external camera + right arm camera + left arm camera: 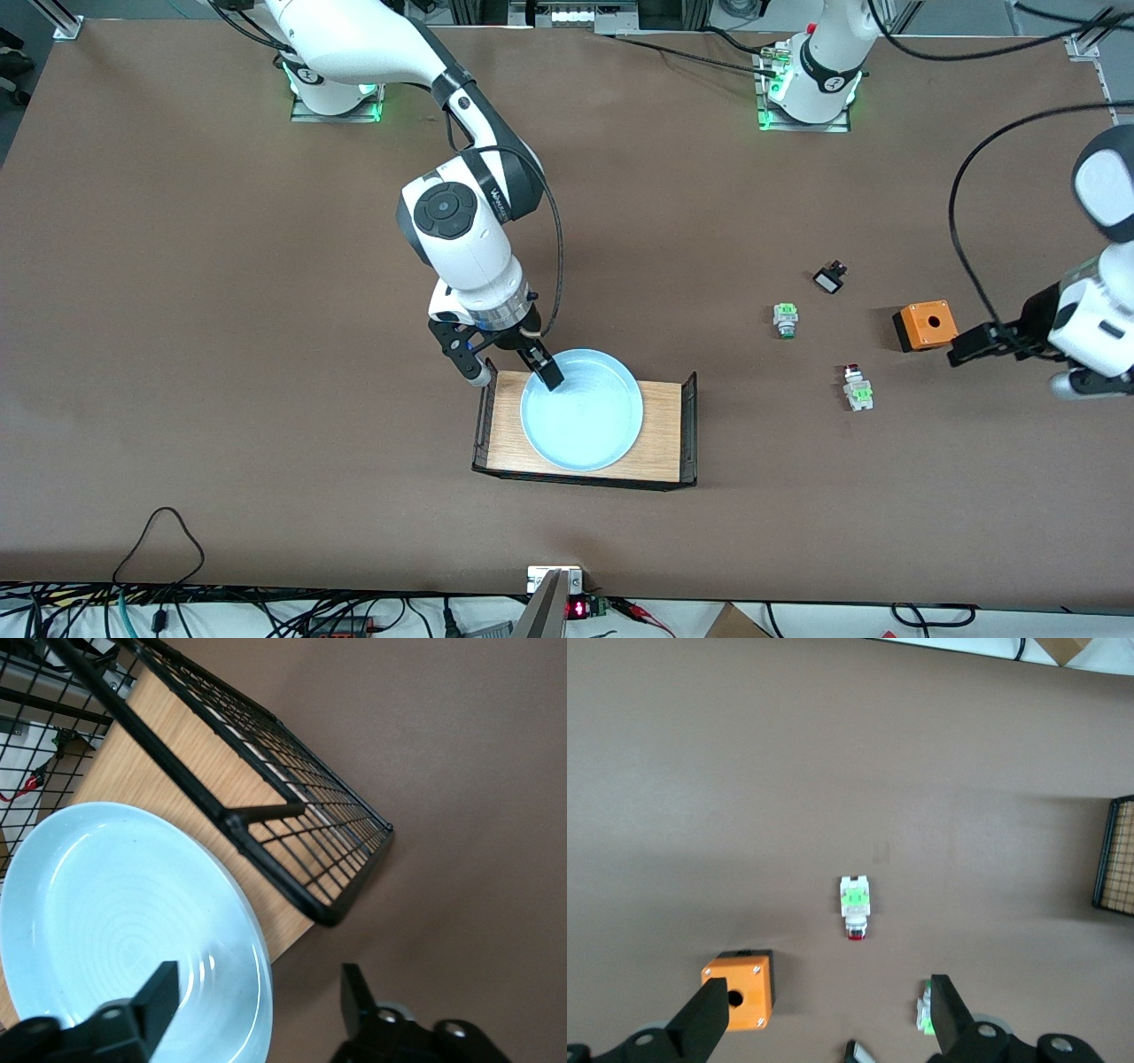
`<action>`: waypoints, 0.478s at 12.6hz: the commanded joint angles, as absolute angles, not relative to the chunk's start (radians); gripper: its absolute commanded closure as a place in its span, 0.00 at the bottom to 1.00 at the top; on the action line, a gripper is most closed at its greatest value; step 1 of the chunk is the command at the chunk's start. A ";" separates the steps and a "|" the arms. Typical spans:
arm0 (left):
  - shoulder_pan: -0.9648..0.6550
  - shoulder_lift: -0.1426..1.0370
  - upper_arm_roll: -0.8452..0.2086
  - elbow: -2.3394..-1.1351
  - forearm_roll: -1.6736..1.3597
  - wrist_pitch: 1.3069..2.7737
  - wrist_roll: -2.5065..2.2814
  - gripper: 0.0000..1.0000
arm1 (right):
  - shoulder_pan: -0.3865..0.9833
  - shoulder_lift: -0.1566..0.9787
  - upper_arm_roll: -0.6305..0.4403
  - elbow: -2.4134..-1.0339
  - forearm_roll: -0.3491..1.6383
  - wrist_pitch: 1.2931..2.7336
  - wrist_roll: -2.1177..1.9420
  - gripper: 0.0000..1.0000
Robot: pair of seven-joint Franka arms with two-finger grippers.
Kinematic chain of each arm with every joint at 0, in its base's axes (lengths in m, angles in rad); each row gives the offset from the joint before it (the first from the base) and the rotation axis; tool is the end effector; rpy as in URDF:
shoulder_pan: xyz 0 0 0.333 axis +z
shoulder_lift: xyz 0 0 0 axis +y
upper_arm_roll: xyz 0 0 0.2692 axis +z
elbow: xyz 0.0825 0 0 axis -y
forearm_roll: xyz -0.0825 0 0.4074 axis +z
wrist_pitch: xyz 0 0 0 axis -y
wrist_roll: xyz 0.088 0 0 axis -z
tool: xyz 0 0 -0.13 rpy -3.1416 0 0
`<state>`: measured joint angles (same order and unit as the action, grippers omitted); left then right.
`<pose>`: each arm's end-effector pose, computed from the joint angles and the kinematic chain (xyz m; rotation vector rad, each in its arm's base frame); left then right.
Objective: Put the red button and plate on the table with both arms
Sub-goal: 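Grasp the plate rim with the right gripper while the left gripper withdraws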
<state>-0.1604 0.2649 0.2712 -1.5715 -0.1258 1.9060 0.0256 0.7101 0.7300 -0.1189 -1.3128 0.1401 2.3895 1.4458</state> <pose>0.6595 0.0489 0.4261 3.0892 0.1702 0.1285 0.6255 0.4466 0.2773 -2.5359 1.2184 -0.2145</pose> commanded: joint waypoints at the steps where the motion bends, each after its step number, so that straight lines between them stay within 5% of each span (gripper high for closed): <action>1: -0.088 0.171 0.169 -1.591 -0.066 1.833 0.009 0.00 | 0.712 0.750 -0.118 -1.284 0.153 2.398 1.457 0.37; 6: 0.101 0.068 -0.060 -1.589 0.008 1.744 0.008 0.00 | 0.713 0.750 -0.118 -1.284 0.153 2.396 1.466 0.64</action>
<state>0.0406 0.1080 0.0099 -1.5720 -0.0279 1.7729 0.0185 0.7102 0.7318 -0.1182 -1.3128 0.1402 2.3899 1.4519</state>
